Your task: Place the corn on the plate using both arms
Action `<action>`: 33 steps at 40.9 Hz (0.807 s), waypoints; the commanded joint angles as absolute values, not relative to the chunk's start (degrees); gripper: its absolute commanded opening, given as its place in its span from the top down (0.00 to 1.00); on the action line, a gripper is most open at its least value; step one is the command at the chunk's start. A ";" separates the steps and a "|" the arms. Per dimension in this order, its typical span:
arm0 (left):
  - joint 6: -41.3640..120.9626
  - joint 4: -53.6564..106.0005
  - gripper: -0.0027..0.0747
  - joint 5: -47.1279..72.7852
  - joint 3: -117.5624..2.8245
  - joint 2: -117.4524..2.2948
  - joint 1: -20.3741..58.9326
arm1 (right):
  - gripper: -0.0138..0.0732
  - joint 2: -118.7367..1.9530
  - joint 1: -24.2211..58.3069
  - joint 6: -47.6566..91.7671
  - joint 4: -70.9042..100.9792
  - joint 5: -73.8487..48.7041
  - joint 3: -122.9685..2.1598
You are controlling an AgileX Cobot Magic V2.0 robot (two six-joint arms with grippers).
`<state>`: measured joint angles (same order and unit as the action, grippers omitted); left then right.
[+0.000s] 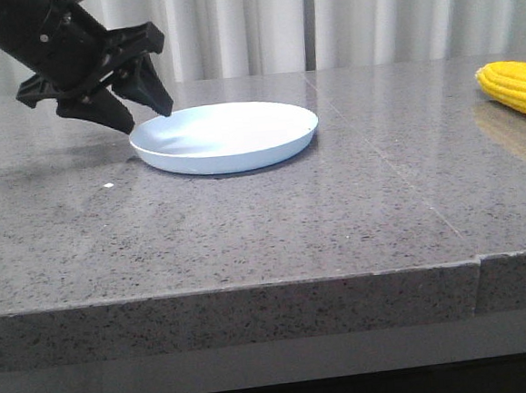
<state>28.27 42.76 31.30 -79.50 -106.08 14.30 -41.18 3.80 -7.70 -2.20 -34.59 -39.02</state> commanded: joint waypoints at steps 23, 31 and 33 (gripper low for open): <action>29.29 28.32 0.41 34.28 -68.50 -69.45 25.98 | 0.17 -41.38 3.60 -7.33 -3.03 -30.65 -40.95; 29.43 24.10 0.41 34.38 -59.11 -57.91 31.52 | 0.17 -41.38 3.60 -7.33 -3.03 -30.65 -40.95; 29.43 23.59 0.41 34.38 -56.83 -55.11 32.44 | 0.17 -41.38 3.60 -7.33 -3.03 -30.65 -40.95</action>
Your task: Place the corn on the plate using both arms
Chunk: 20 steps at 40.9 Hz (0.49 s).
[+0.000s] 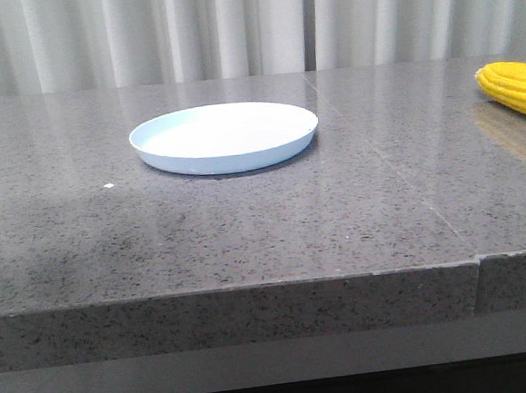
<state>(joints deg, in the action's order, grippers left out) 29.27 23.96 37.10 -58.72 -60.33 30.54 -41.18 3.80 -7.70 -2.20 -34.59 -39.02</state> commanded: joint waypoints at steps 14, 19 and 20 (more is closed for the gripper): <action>29.43 23.60 0.41 34.38 -49.69 -43.03 33.08 | 0.17 -43.29 3.60 -7.33 -4.54 -29.69 -42.47; 29.43 23.60 0.41 34.38 -49.69 -42.42 33.08 | 0.17 -47.55 3.60 -7.33 -4.54 -33.01 -46.95; 29.43 23.60 0.41 34.38 -49.69 -42.42 33.08 | 0.16 -48.81 3.60 -7.33 -4.65 -34.05 -47.94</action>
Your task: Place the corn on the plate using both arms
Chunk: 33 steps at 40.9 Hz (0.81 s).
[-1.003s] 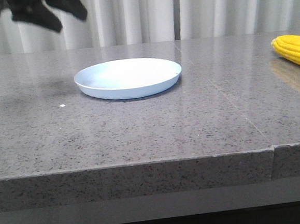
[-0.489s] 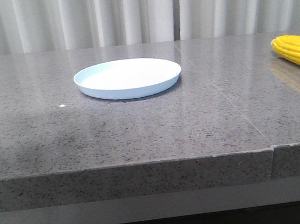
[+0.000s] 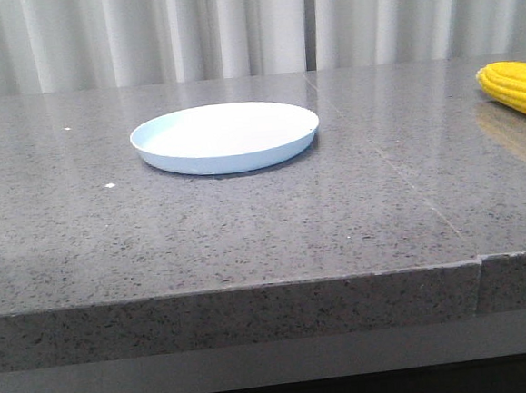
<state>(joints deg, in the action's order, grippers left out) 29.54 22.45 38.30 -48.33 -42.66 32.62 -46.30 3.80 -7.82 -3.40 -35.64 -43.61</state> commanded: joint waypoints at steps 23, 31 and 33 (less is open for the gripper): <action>29.43 23.60 0.41 34.38 -49.69 -42.42 33.08 | 0.08 -83.42 -3.04 -1.17 0.51 -48.72 -79.36; 29.43 23.60 0.41 34.38 -49.69 -42.42 33.08 | 0.08 -96.38 -3.04 0.00 0.87 -55.78 -91.63; 29.43 23.60 0.41 34.38 -49.69 -42.42 33.08 | 0.08 -99.22 -3.04 0.00 0.82 -56.93 -94.25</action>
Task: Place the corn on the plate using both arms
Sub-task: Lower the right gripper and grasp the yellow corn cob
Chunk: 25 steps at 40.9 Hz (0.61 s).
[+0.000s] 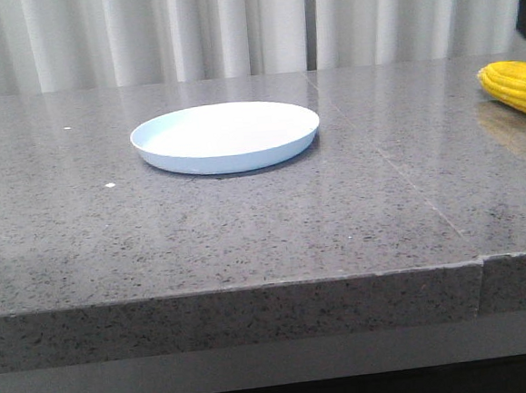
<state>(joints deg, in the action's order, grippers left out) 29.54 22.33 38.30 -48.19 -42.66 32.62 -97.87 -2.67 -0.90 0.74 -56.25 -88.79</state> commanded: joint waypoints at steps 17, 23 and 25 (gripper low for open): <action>29.43 23.60 0.41 34.38 -49.69 -42.42 33.08 | 0.17 -110.97 -3.35 0.95 0.41 -58.66 -102.09; 29.43 23.60 0.41 34.38 -49.69 -42.42 33.08 | 0.55 -111.03 -3.35 1.35 0.52 -59.85 -102.17; 29.43 23.60 0.41 34.38 -49.69 -42.42 33.08 | 0.62 -111.03 -3.35 1.35 0.52 -60.21 -102.45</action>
<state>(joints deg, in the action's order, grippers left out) 29.62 22.33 38.30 -48.19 -42.66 32.62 -114.17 -2.95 0.43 0.74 -60.57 -100.23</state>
